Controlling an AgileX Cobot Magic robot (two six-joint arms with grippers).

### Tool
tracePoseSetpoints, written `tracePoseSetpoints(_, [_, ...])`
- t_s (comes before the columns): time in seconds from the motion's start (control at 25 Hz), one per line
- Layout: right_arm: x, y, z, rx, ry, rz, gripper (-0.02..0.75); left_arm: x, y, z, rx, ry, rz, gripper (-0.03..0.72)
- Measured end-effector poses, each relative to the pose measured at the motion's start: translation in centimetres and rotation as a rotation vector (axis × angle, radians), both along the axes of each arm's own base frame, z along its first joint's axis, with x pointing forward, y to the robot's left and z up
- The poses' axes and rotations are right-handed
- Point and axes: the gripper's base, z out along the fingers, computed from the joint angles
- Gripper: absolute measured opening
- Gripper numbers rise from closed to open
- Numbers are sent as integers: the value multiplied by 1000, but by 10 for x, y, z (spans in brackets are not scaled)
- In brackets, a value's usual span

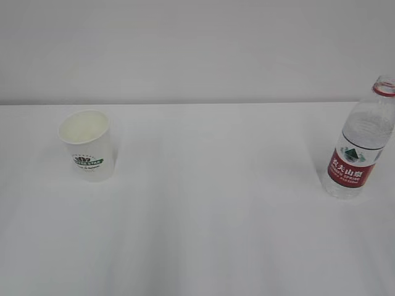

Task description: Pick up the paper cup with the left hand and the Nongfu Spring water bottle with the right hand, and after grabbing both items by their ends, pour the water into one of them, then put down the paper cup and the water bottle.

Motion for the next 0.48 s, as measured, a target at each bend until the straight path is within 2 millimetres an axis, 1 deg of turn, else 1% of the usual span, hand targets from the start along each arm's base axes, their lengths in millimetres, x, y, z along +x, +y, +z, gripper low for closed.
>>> tracePoseSetpoints(0.16, [14, 1, 2, -19, 37, 3, 557, 25, 0, 4, 1, 31, -3, 529])
tracePoseSetpoints(0.36, [39, 4, 6, -29, 64, 10, 557, 53, -1, 7, 3, 36, -8, 529])
tracePoseSetpoints(0.48, [53, 6, 10, -34, 54, 14, 557, 67, -1, 8, 4, 28, -11, 529])
